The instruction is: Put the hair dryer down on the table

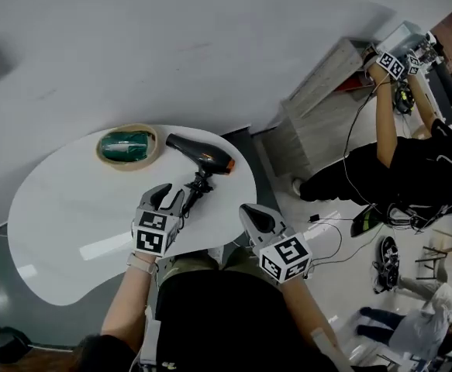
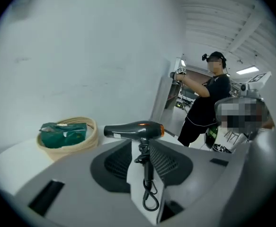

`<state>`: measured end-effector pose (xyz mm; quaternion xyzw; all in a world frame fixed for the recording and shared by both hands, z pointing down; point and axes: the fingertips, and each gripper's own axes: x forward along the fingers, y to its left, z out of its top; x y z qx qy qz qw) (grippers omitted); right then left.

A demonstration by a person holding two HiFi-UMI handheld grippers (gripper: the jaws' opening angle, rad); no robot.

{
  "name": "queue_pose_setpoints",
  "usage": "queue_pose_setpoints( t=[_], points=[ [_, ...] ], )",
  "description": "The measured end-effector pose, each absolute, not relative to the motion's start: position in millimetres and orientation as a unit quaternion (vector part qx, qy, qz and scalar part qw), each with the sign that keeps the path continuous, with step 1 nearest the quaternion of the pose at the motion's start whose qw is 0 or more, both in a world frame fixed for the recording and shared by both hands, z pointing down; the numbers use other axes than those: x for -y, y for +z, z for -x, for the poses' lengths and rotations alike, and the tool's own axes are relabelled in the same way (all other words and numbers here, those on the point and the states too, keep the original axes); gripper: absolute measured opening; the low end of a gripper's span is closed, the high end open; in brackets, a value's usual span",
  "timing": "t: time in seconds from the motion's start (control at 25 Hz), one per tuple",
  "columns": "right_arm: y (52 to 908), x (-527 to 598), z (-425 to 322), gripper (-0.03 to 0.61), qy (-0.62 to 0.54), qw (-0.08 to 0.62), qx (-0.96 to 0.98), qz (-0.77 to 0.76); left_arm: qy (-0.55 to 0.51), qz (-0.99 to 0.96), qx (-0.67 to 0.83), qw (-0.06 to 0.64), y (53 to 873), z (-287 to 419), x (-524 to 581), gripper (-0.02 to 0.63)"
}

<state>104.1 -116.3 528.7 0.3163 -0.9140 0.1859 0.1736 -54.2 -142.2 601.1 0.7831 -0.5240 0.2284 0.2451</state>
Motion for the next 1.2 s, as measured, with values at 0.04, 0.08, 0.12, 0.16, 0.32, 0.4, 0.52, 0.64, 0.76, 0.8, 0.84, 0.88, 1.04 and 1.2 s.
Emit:
queue_pose_setpoints(
  t=[0.04, 0.08, 0.12, 0.16, 0.32, 0.4, 0.52, 0.64, 0.76, 0.8, 0.84, 0.88, 1.04, 1.2],
  points=[
    [525.6, 116.8, -99.2, 0.015, 0.183, 0.175, 0.916, -0.310, 0.220, -0.780, 0.535, 0.240, 591.1, 60.6, 138.7, 0.111],
    [522.4, 117.2, -94.6, 0.015, 0.182, 0.176, 0.918, -0.304, 0.212, -0.776, 0.546, 0.234, 581.6, 66.9, 134.9, 0.087],
    [519.2, 117.6, -90.0, 0.015, 0.182, 0.176, 0.920, -0.298, 0.203, -0.772, 0.557, 0.229, 572.6, 73.1, 130.9, 0.071],
    [515.9, 118.4, -85.3, 0.015, 0.182, 0.176, 0.923, -0.292, 0.193, -0.768, 0.567, 0.226, 564.0, 79.5, 127.0, 0.056],
    [501.0, 121.8, -65.7, 0.015, 0.178, 0.173, 0.933, -0.261, 0.146, -0.749, 0.606, 0.224, 533.2, 104.0, 110.6, 0.014],
    [492.2, 119.8, -57.7, 0.015, 0.173, 0.173, 0.938, -0.246, 0.127, -0.742, 0.619, 0.223, 519.2, 112.4, 100.4, 0.011],
    [479.1, 117.8, -45.3, 0.015, 0.160, 0.170, 0.947, -0.222, 0.110, -0.733, 0.639, 0.204, 496.8, 124.1, 85.7, 0.009],
    [466.1, 115.0, -31.9, 0.015, 0.146, 0.165, 0.955, -0.200, 0.105, -0.722, 0.662, 0.171, 473.0, 135.6, 70.2, 0.009],
    [453.1, 111.2, -18.2, 0.015, 0.131, 0.159, 0.962, -0.178, 0.088, -0.709, 0.682, 0.156, 450.7, 147.9, 53.9, 0.009],
    [449.0, 110.0, -13.1, 0.015, 0.127, 0.157, 0.964, -0.171, 0.081, -0.705, 0.688, 0.153, 443.5, 151.8, 48.6, 0.009],
    [445.1, 108.3, -8.1, 0.015, 0.122, 0.156, 0.967, -0.163, 0.074, -0.701, 0.693, 0.150, 436.3, 155.1, 43.3, 0.009],
    [441.2, 105.9, -3.3, 0.015, 0.119, 0.154, 0.969, -0.155, 0.068, -0.698, 0.698, 0.145, 429.3, 158.0, 37.7, 0.009],
    [423.0, 94.2, 16.1, 0.015, 0.103, 0.143, 0.977, -0.120, 0.055, -0.673, 0.727, 0.121, 406.2, 171.6, 13.9, 0.009],
    [402.2, 80.9, 34.9, 0.015, 0.076, 0.130, 0.985, -0.086, 0.047, -0.654, 0.748, 0.102, 390.2, 183.0, -7.2, 0.011]
  ],
)
